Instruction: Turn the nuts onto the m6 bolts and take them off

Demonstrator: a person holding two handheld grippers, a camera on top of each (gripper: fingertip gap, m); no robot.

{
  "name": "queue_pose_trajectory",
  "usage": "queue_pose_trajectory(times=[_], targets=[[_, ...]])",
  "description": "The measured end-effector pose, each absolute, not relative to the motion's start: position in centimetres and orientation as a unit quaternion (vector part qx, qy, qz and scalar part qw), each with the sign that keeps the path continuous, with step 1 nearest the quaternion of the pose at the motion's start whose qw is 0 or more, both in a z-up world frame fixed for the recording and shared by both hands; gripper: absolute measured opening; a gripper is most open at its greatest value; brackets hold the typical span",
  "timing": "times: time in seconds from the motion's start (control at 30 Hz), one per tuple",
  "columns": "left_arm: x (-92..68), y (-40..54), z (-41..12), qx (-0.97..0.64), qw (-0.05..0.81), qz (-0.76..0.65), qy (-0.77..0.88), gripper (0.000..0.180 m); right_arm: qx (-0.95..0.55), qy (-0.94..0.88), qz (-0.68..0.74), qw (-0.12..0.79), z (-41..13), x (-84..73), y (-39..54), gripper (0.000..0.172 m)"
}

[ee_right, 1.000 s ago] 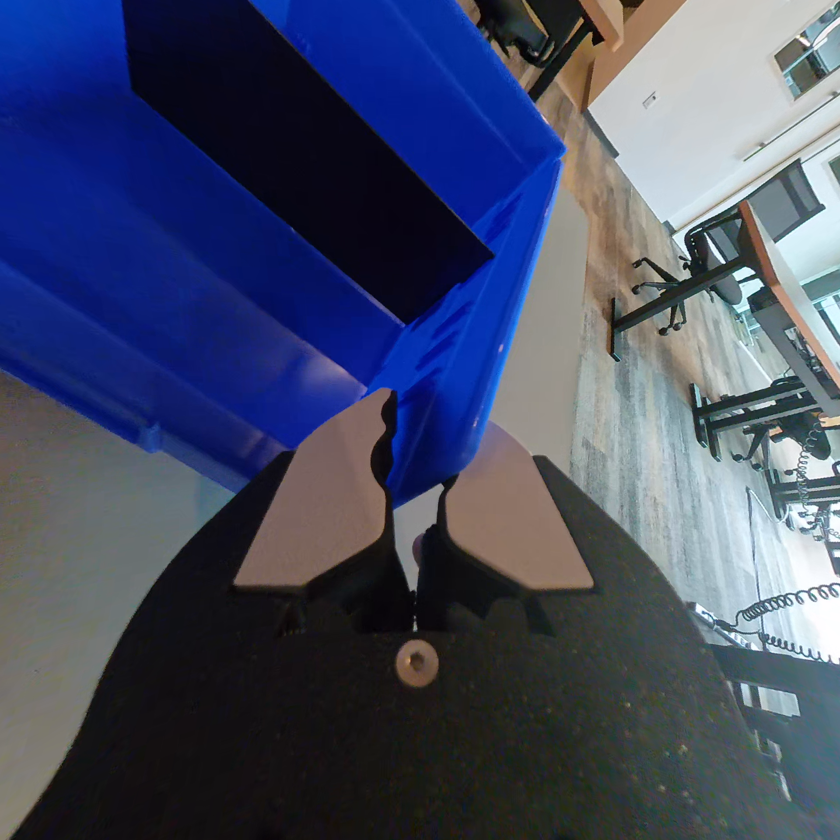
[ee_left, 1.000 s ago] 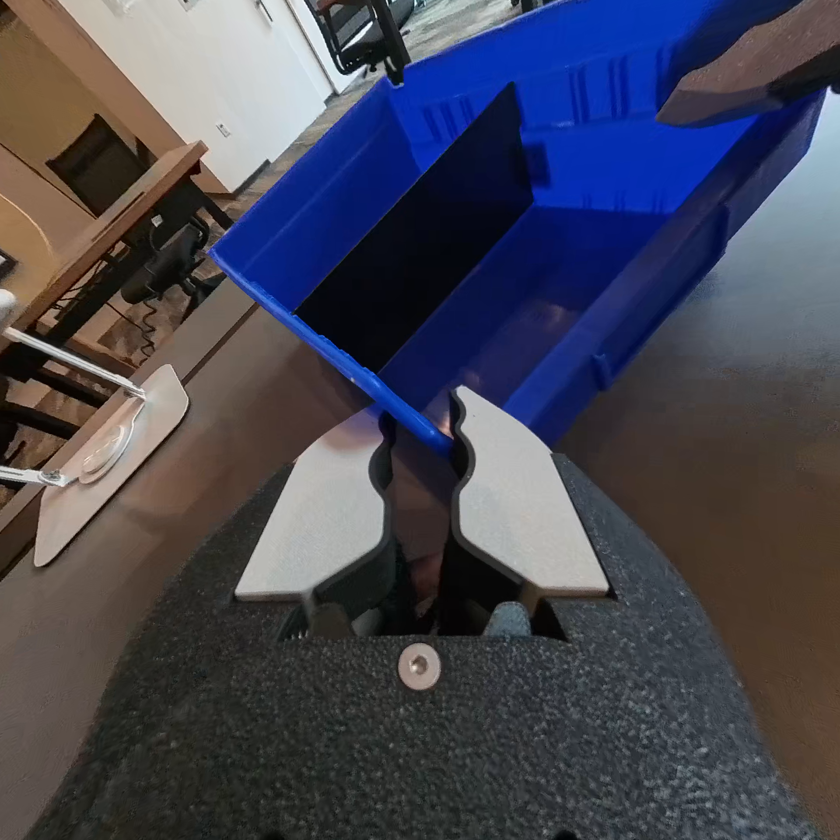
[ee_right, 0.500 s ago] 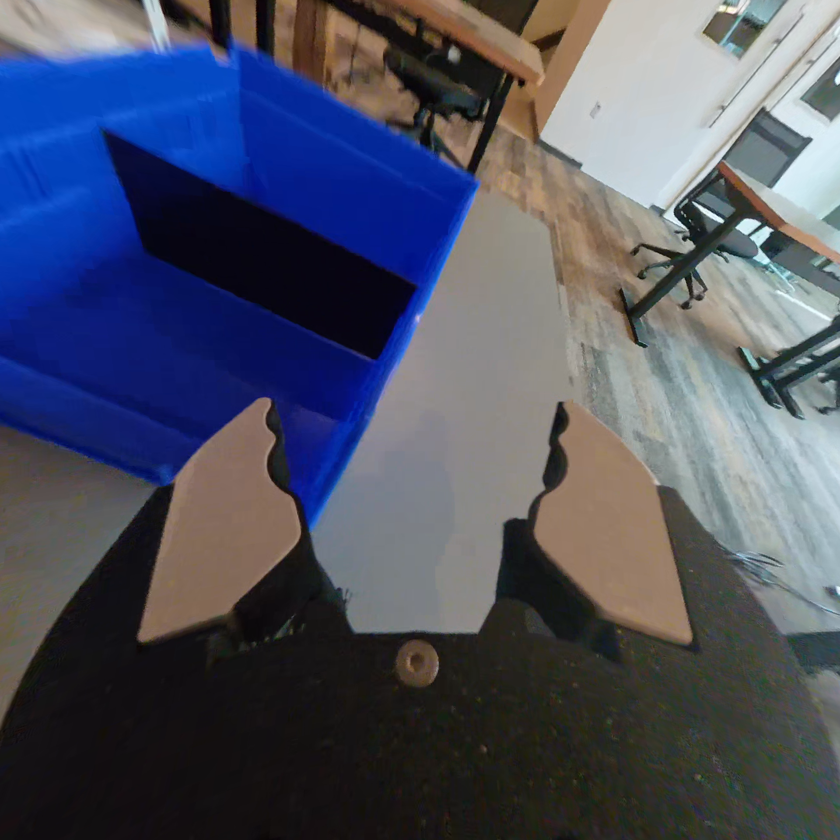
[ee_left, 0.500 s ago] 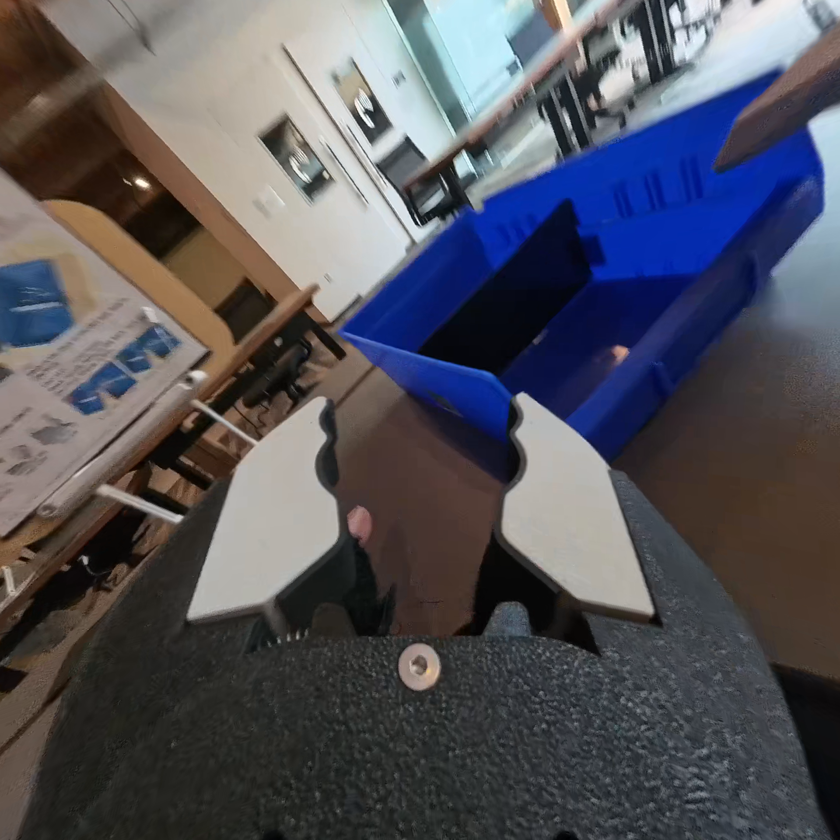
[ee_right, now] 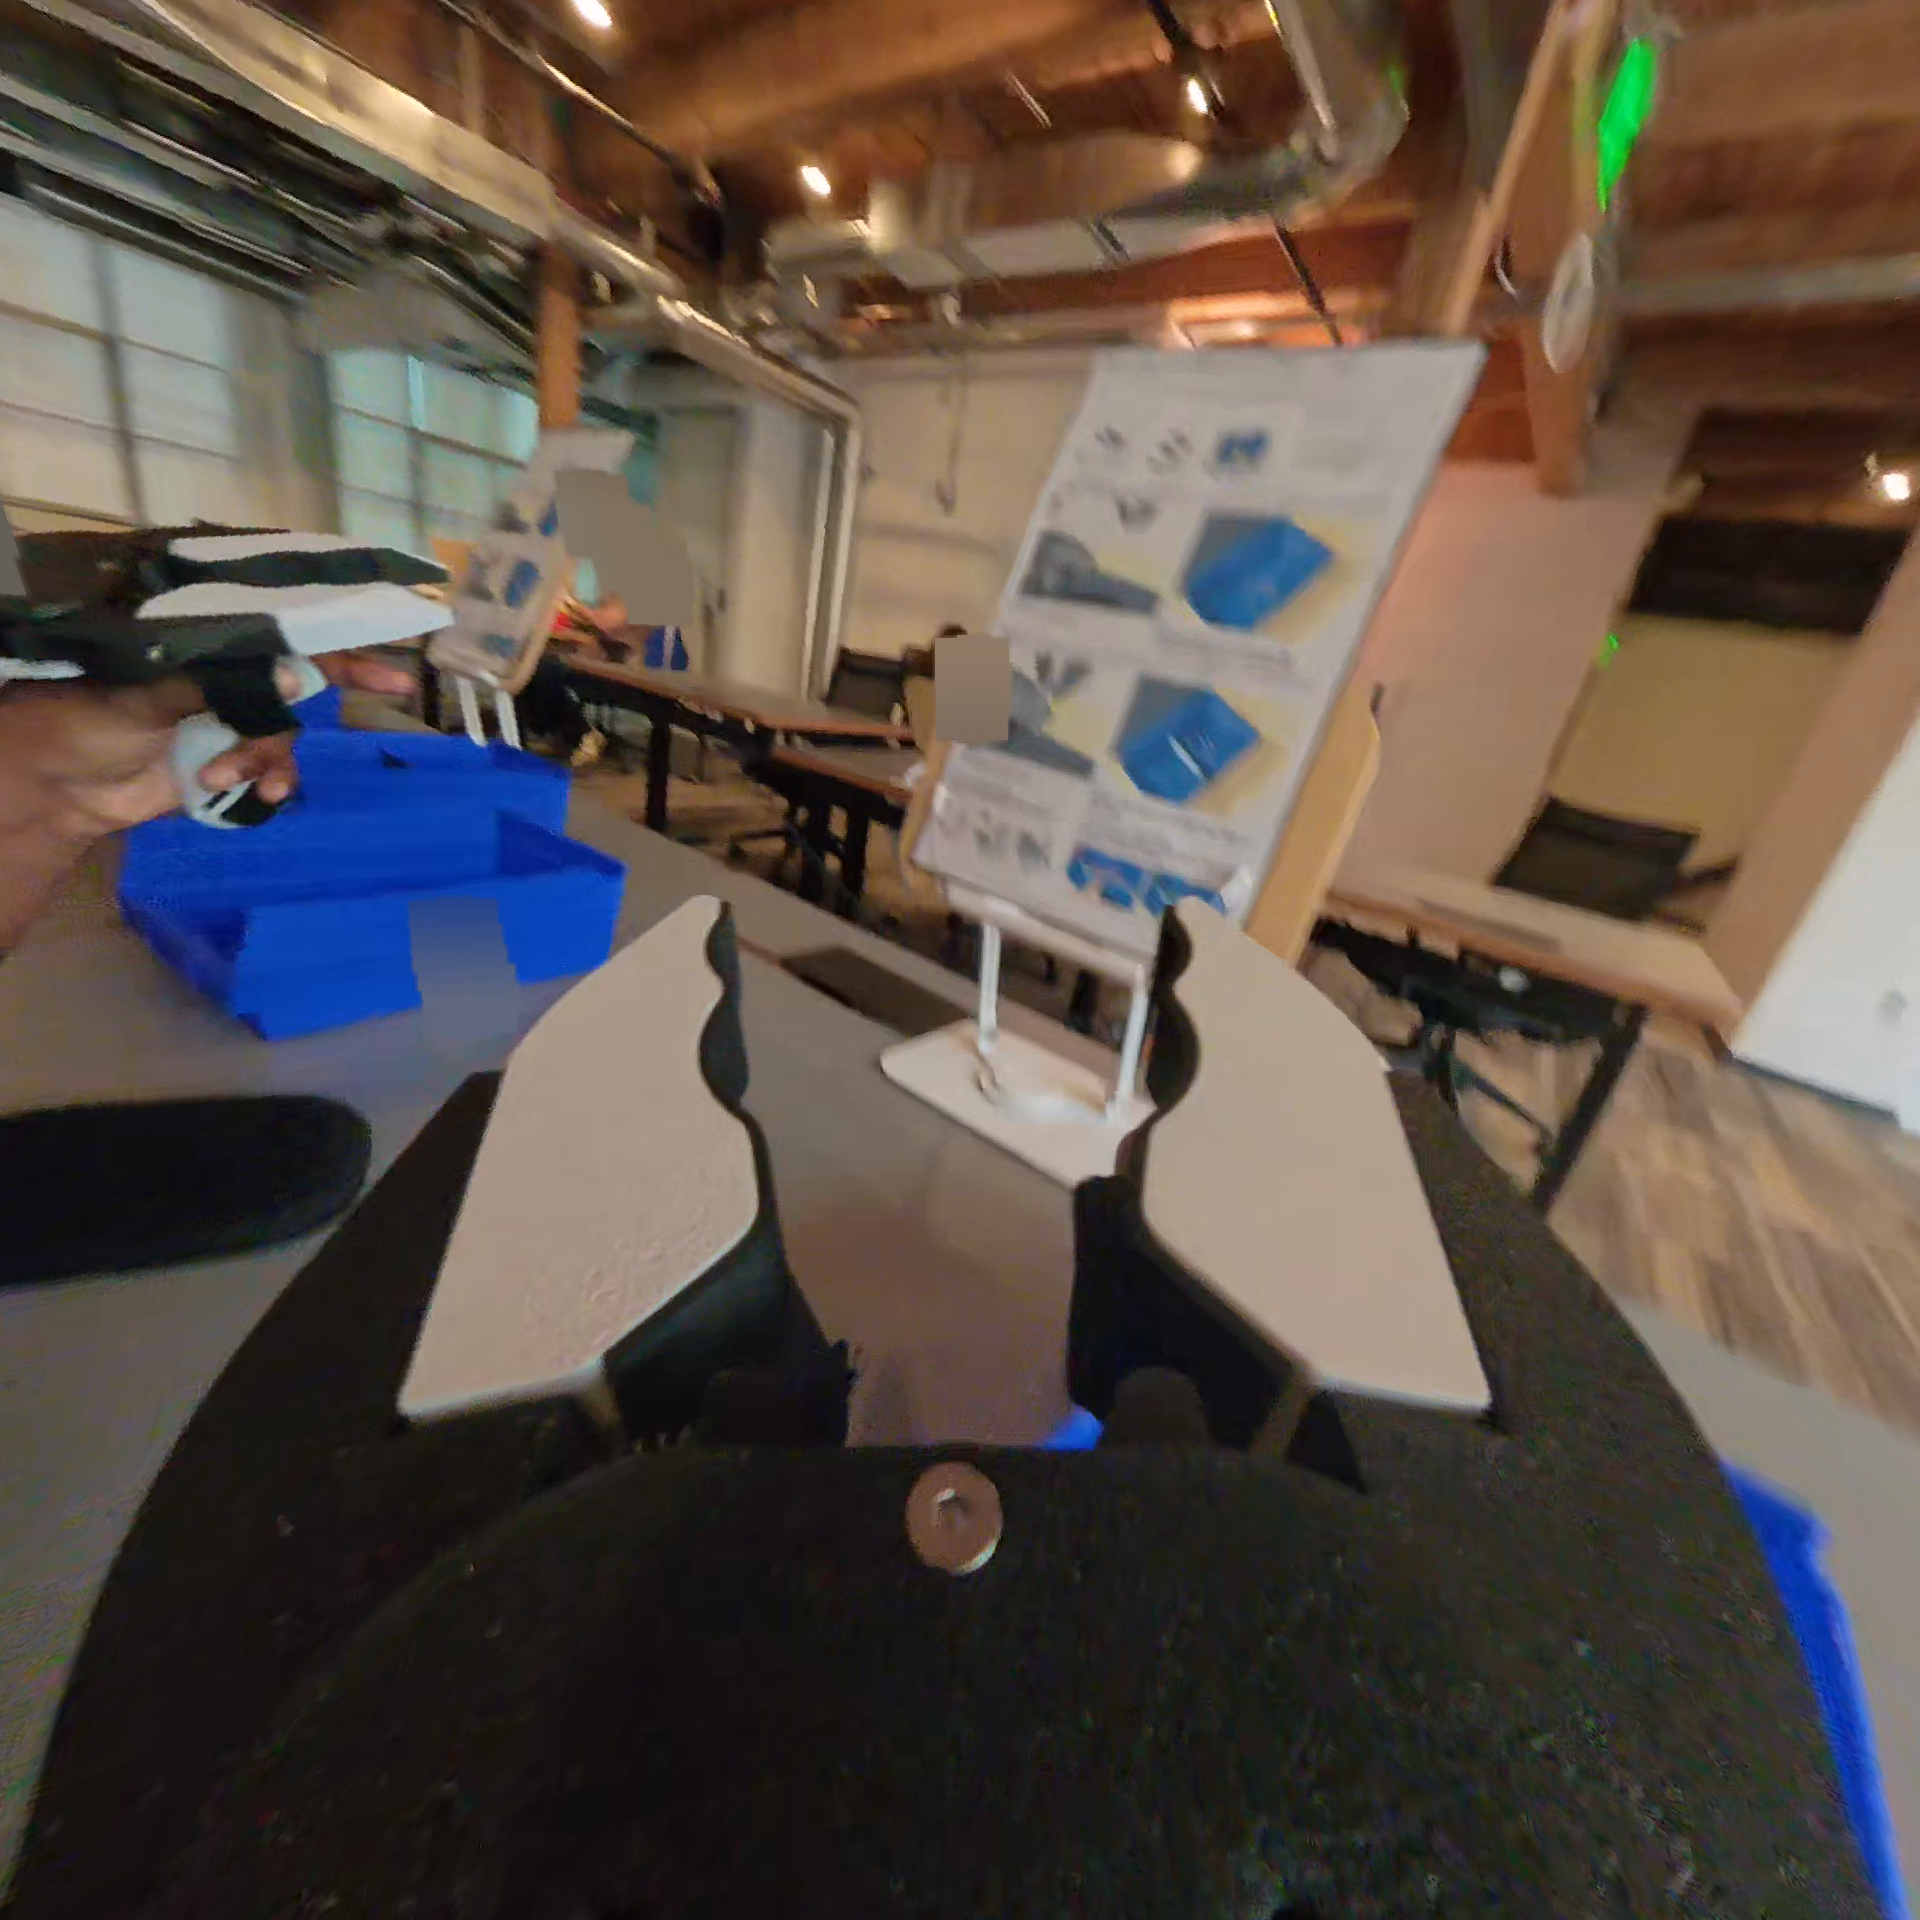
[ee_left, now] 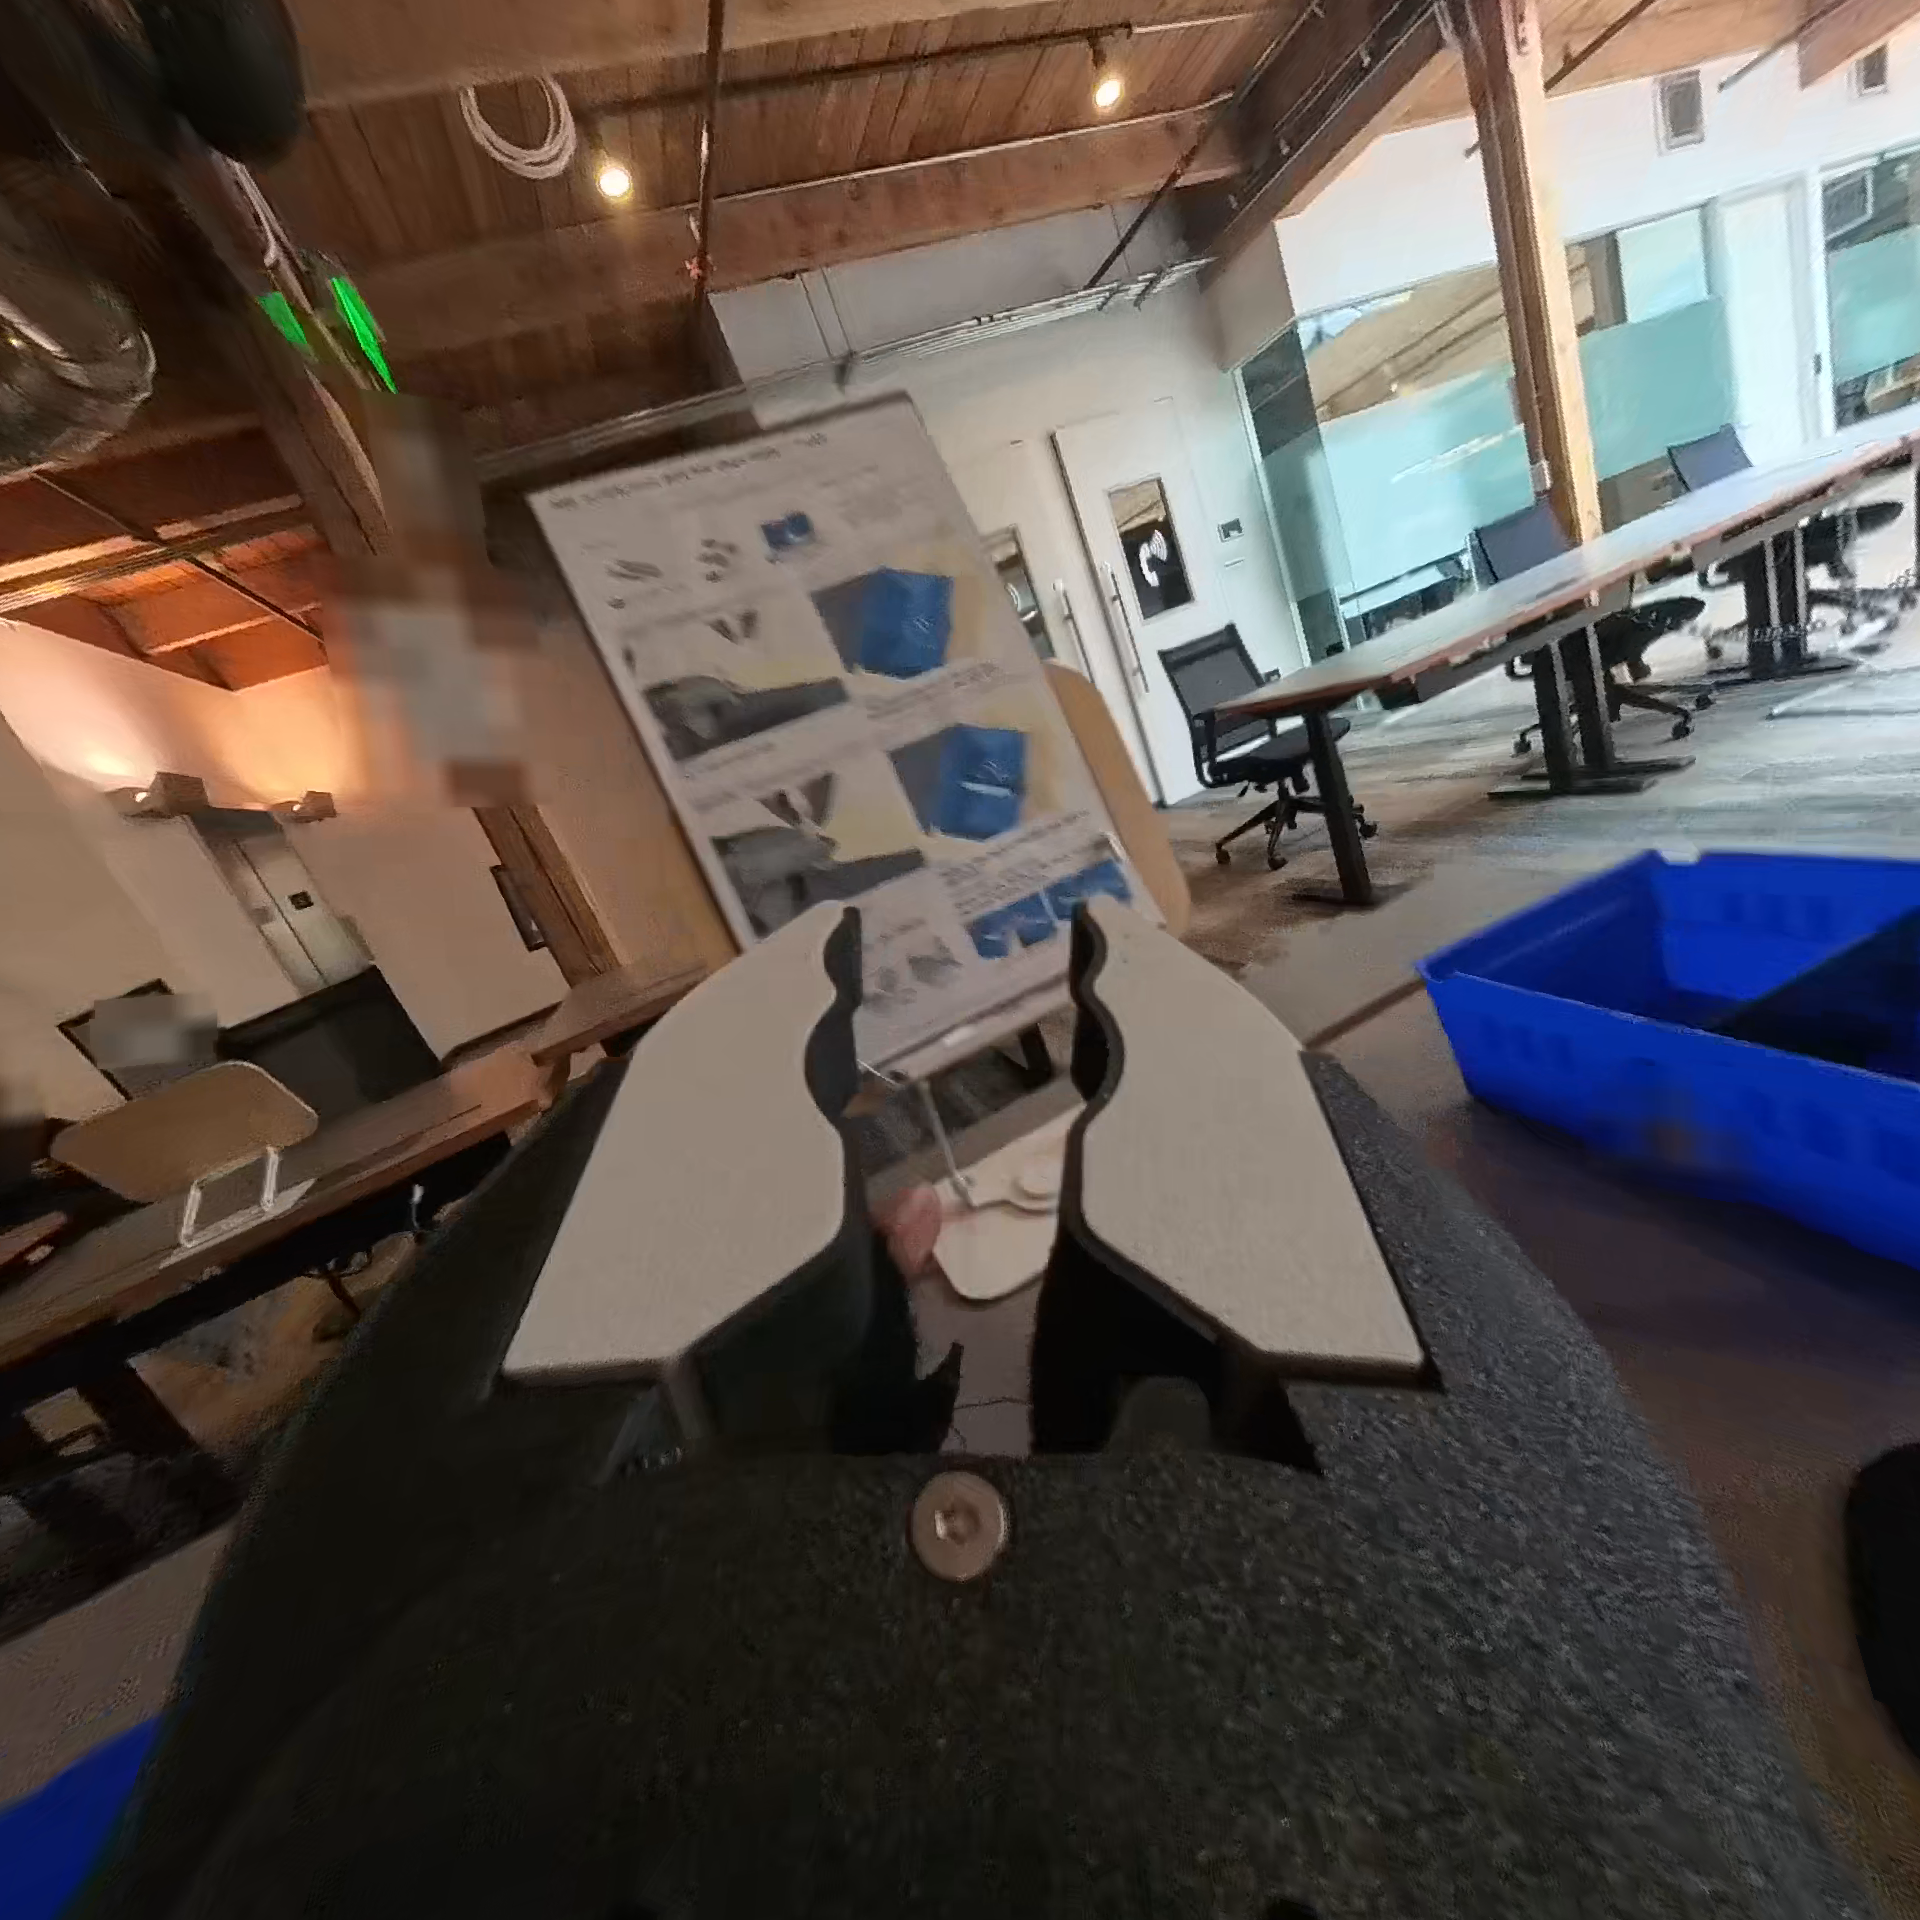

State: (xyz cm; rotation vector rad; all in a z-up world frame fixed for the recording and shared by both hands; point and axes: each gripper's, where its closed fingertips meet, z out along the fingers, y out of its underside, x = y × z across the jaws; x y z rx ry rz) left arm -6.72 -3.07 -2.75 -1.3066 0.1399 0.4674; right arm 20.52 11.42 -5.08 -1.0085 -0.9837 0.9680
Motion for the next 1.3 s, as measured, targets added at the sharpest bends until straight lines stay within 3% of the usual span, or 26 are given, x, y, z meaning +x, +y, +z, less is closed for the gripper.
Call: queue_pose_trajectory(times=[0.13,0.2,0.3,0.4,0.47,0.63,0.9,1.03,1.3], targets=[[-13.1,-7.7,3.6,-0.584,0.777,0.228,0.046,0.023,-0.364,-0.43,0.421,0.71,0.6,15.1,9.7,0.049],[-17.2,-10.3,4.9,-0.591,0.766,0.253,0.011,0.018,-0.341,-0.429,0.395,0.737,2.9,12.4,9.8,0.047],[-23.3,-13.2,3.5,-0.634,0.724,0.267,-0.052,0.038,-0.328,-0.447,0.381,0.74,5.5,8.2,9.6,0.047],[-28.5,-15.0,0.1,-0.669,0.69,0.249,-0.125,0.055,-0.339,-0.466,0.4,0.713,6.5,4.6,9.6,0.049],[-31.5,-15.6,-2.1,-0.671,0.68,0.249,-0.158,0.057,-0.343,-0.476,0.417,0.694,6.0,2.8,9.7,0.049],[-38.3,-15.4,-6.5,-0.684,0.644,0.249,-0.235,0.024,-0.377,-0.48,0.432,0.664,1.9,-0.2,12.1,0.045],[-46.4,-16.4,-22.8,-0.835,0.381,0.237,-0.319,0.023,-0.436,-0.52,0.4,0.616,-2.4,-2.7,15.3,0.044],[-46.4,-15.4,-25.4,-0.854,0.363,0.199,-0.314,0.018,-0.43,-0.556,0.373,0.606,-3.8,-3.9,14.8,0.043],[-46.2,-15.4,-31.7,-0.913,0.231,0.165,-0.292,0.023,-0.412,-0.591,0.351,0.599,-5.0,-5.0,14.0,0.04]])
